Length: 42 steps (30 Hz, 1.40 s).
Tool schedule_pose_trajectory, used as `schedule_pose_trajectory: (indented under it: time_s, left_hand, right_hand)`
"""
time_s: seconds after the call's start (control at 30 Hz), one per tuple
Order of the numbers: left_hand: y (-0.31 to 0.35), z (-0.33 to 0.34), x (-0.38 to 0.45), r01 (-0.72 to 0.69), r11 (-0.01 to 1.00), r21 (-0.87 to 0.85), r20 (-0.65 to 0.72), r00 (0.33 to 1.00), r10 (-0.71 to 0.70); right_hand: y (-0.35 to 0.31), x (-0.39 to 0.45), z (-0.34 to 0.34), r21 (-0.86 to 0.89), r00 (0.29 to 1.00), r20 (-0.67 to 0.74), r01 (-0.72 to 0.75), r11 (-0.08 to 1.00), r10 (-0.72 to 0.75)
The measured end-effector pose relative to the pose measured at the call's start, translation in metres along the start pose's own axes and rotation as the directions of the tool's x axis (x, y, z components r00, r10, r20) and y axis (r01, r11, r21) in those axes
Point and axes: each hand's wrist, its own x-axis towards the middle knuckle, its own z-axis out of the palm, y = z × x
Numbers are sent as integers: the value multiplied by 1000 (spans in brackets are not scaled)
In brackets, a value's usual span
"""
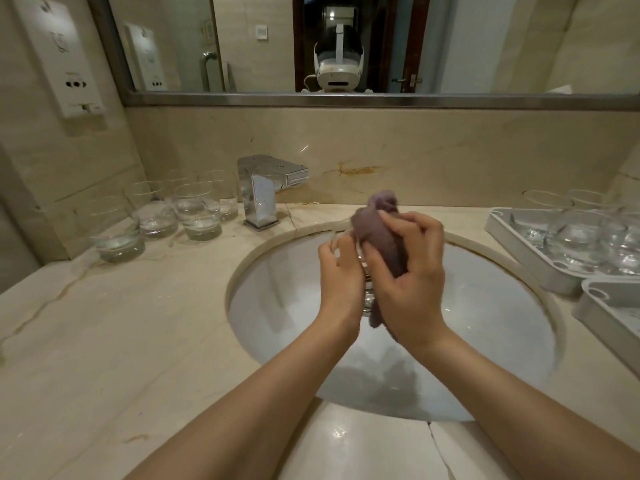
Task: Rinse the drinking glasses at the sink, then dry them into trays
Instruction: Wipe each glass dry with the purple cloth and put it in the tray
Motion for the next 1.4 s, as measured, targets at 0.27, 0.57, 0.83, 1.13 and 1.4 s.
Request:
schedule_pose_trajectory:
  time_s: [0.27, 0.57, 0.83, 1.13, 1.4]
  left_hand:
    - [1, 6, -11, -69, 987, 144, 207, 978, 38]
    - [6, -4, -6, -116, 965, 236, 250, 967, 56]
    - [-5, -4, 2, 88, 994, -69, 8, 996, -87]
    - [3, 6, -21, -85, 989, 117, 287, 957, 48]
    - [10, -3, -10, -199, 942, 271, 274, 954, 123]
  right_hand:
    - [1, 25, -21, 553, 637, 149, -687, 471, 756]
    - [0, 25, -20, 526, 568, 156, -740, 419, 808]
    - [-6, -12, 3, -109, 995, 96, -24, 994, 35]
    - [4, 23, -22, 538, 630, 123, -692, 482, 767]
    - [4, 16, -17, 612, 464, 241, -755, 237, 853]
